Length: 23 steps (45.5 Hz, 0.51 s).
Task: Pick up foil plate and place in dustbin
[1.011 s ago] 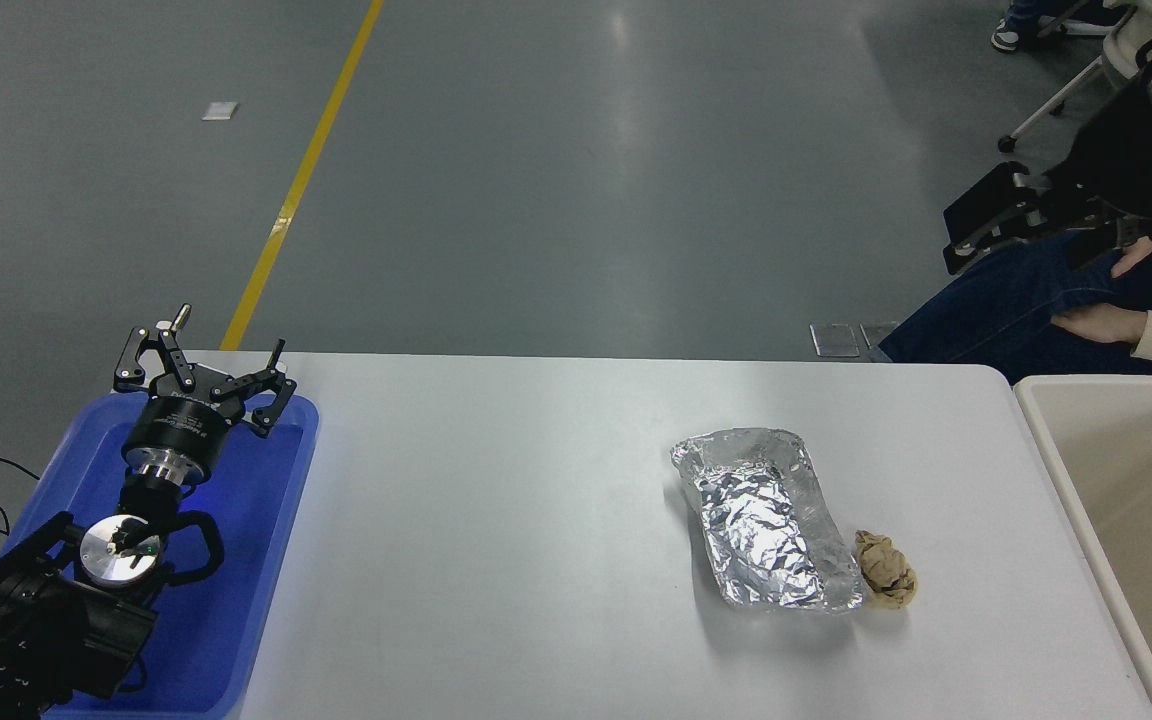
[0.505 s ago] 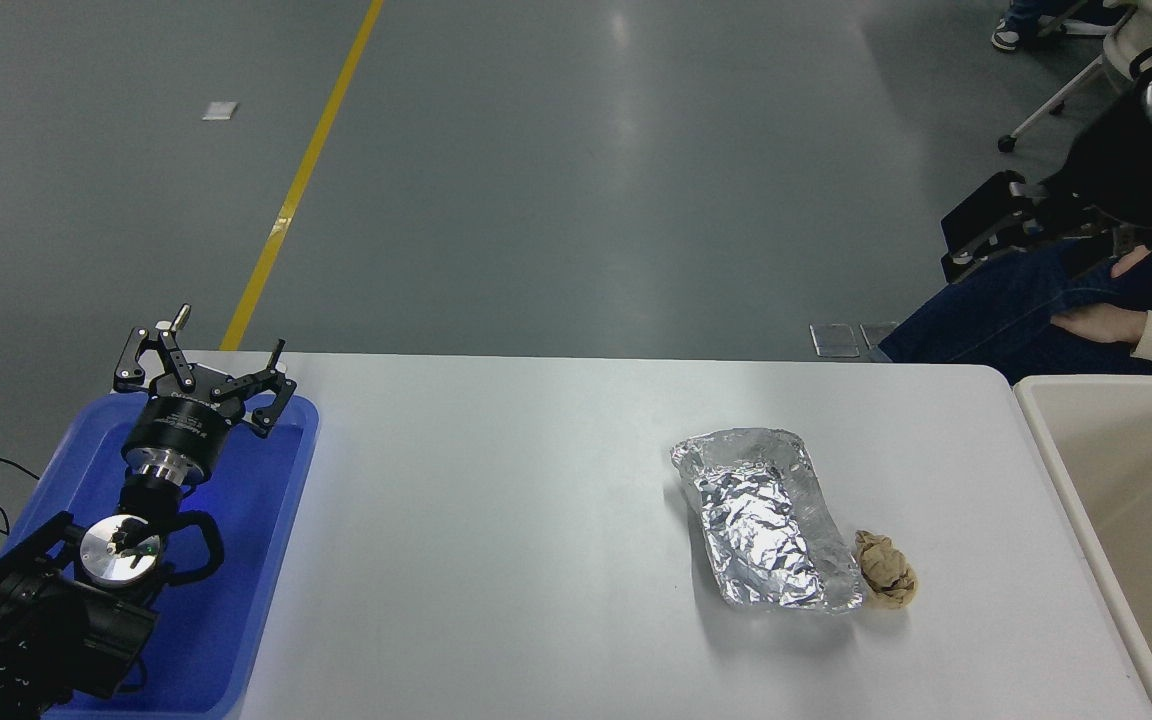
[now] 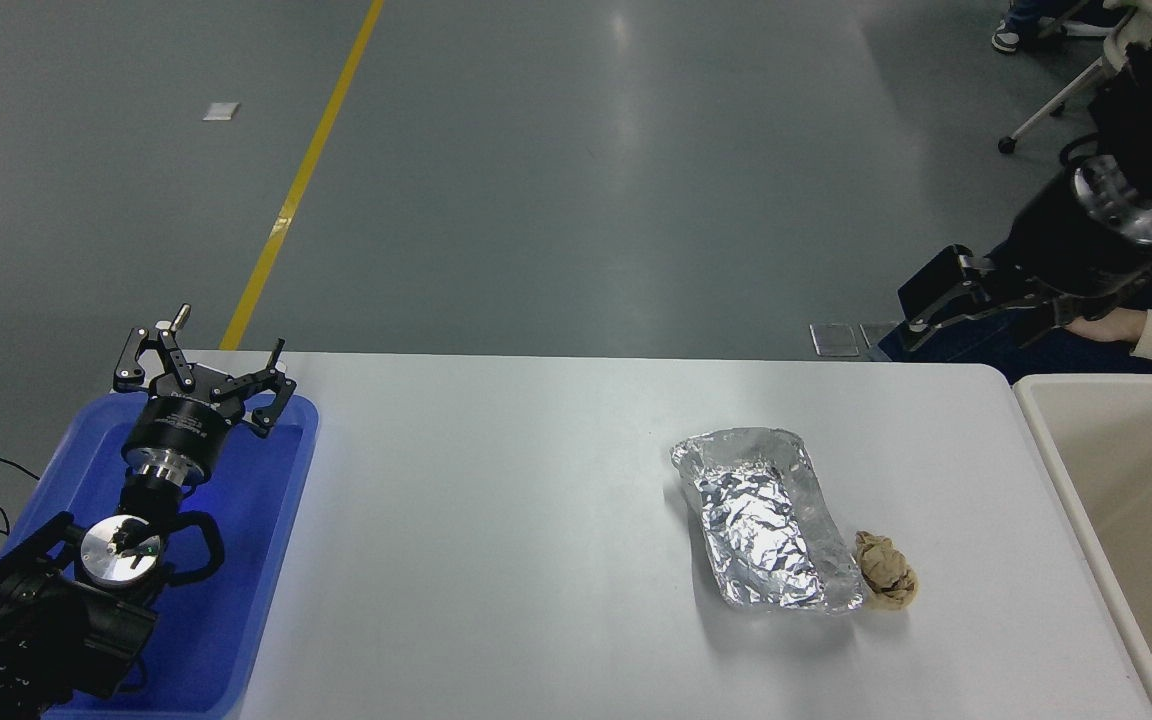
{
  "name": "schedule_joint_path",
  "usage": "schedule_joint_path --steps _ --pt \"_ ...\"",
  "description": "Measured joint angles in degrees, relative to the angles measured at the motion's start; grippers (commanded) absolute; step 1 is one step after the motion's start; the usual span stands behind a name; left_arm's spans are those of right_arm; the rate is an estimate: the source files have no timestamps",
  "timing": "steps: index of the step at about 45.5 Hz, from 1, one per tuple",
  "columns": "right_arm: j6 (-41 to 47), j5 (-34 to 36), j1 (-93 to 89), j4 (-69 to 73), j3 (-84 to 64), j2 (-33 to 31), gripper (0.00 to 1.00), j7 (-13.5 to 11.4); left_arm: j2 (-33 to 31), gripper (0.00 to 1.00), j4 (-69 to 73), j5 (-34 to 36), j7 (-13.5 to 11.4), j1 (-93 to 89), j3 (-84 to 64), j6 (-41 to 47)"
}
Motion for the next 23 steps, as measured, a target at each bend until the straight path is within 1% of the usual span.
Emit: schedule_joint_path --steps 12,16,23 --pt "-5.1 -0.5 -8.0 -0.6 3.0 1.8 1.00 0.0 0.0 1.00 0.0 0.0 0.0 0.0 0.0 0.0" --pt "-8.8 -0.6 -10.9 -0.8 3.5 2.6 1.00 -0.1 0.0 1.00 0.0 0.0 0.0 0.0 0.0 0.0" --pt "-17.8 -0.7 -16.9 -1.4 4.1 3.5 0.99 -0.1 0.0 1.00 0.0 0.0 0.0 0.0 0.0 0.0"
